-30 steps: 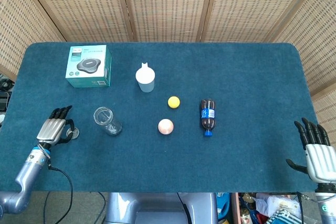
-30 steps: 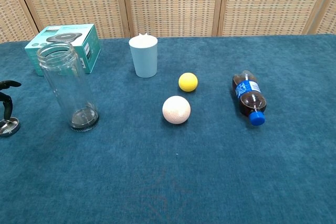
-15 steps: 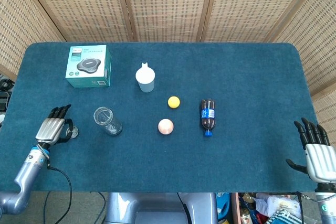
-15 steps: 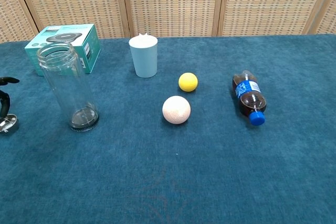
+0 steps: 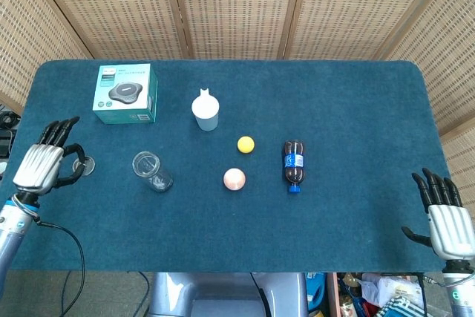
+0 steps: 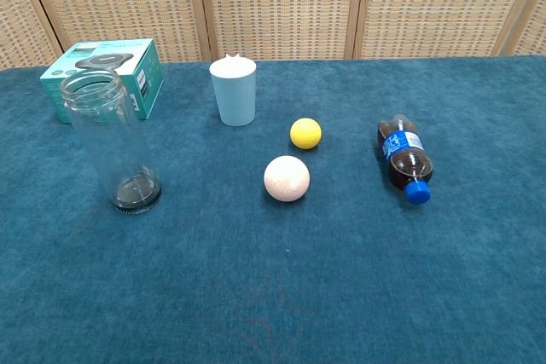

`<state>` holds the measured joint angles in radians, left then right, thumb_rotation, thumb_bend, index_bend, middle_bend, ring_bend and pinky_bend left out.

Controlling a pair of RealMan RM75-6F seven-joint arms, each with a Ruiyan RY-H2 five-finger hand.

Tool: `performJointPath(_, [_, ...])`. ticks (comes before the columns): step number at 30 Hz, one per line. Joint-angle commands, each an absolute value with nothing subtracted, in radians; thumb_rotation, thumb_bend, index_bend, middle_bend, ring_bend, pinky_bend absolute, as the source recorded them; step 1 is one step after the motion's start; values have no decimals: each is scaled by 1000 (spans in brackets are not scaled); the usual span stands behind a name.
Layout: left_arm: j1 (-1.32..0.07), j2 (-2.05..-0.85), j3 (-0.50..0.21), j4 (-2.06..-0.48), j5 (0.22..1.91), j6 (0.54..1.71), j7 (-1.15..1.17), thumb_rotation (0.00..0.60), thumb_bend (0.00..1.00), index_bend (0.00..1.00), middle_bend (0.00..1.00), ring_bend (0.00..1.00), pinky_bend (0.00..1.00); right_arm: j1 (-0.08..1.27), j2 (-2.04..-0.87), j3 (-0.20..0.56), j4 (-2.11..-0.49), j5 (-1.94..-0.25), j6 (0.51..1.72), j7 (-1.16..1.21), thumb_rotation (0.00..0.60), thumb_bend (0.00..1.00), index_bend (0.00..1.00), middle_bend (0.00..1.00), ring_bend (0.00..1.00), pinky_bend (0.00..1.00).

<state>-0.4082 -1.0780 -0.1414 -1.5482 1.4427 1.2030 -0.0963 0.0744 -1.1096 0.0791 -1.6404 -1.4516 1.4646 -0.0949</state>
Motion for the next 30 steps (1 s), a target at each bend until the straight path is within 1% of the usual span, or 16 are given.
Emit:
performJointPath(1, [-445, -973, -195, -1694, 1452, 1204, -47, 600, 514, 603, 0, 0, 0, 74, -1110, 81, -1639, -1447, 1464, -93, 600, 0, 0, 0, 0, 0])
performJointPath(6, [-496, -937, -219, -1803, 1431, 1152, 59, 600, 515, 603, 0, 0, 0, 76, -1112, 83, -1634, -1441, 1461, -92, 600, 0, 0, 0, 0, 0])
performJointPath(11, [-543, -961, -222, -1864, 1375, 1087, 151, 600, 515, 603, 0, 0, 0, 78, -1114, 82, -1631, -1440, 1455, -92, 600, 0, 0, 0, 0, 0])
performJointPath(17, [-575, -1022, -217, -1841, 1331, 1062, 200, 600, 515, 603, 0, 0, 0, 78, -1113, 85, -1630, -1433, 1452, -86, 600, 0, 0, 0, 0, 0])
performJointPath(22, [-583, -1078, -206, -1804, 1343, 1074, 187, 600, 514, 603, 0, 0, 0, 78, -1111, 88, -1629, -1426, 1451, -81, 600, 0, 0, 0, 0, 0])
performJointPath(30, [-595, -1100, -198, -1789, 1332, 1073, 198, 600, 515, 603, 0, 0, 0, 78, -1108, 90, -1630, -1421, 1449, -74, 600, 0, 0, 0, 0, 0])
